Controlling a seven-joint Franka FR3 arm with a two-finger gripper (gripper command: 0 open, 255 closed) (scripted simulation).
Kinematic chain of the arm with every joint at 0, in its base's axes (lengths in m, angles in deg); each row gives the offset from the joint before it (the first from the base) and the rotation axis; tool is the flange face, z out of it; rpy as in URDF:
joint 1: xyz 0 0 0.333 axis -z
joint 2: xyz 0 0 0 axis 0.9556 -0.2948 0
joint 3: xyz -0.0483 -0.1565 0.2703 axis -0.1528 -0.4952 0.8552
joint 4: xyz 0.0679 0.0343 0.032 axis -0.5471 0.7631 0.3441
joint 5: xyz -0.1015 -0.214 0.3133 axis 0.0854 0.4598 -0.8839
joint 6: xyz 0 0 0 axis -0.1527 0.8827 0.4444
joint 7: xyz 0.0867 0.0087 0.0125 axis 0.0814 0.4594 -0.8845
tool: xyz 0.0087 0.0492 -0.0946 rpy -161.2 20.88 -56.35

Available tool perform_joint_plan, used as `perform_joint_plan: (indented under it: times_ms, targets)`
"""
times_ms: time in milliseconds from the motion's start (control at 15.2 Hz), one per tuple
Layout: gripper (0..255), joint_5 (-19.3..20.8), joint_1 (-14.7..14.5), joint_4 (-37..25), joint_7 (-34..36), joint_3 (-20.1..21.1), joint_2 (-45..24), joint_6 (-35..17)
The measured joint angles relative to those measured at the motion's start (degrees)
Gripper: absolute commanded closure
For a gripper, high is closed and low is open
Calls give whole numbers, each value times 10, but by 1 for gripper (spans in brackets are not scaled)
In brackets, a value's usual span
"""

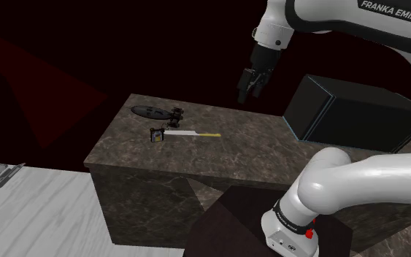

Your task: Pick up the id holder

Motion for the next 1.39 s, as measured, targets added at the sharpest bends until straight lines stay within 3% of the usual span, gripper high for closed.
perform_joint_plan:
  times_ms: [198, 792, 1386]
  targets:
    - [0, -2, 0, 0, 7, 7, -21, -21]
    - [0, 1, 5, -3, 53, 50, -171, -169]
    - [0, 38, 13, -80, 116, 86, -361, -278]
